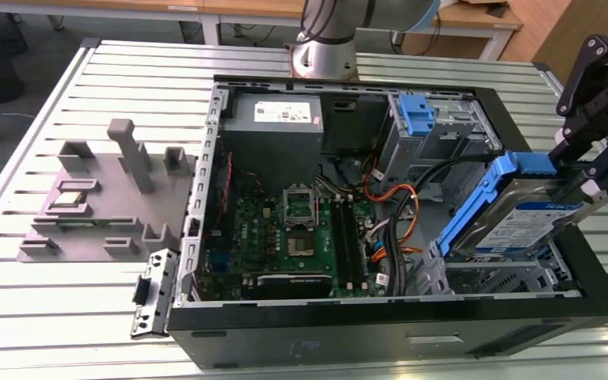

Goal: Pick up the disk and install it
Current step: 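Insert the disk into the insertion slot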

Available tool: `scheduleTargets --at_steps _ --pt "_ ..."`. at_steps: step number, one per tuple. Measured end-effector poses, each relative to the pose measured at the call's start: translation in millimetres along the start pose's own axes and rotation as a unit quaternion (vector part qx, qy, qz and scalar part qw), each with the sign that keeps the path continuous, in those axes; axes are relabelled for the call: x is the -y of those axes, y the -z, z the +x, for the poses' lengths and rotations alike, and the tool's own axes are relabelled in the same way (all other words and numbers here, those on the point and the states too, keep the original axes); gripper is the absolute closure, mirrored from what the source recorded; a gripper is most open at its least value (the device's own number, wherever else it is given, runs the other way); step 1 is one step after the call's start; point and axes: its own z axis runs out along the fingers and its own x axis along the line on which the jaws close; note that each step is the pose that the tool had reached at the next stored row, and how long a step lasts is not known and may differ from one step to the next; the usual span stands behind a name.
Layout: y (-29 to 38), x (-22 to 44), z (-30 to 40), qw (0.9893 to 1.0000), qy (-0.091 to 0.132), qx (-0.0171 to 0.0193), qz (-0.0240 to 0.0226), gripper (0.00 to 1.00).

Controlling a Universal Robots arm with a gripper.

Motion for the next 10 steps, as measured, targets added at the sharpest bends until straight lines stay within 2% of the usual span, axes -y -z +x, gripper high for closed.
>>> scheduleTargets --at_steps 10 --pt "0.0 0.0 0.0 1.0000 0.000 -0.0002 -0.0051 0.65"
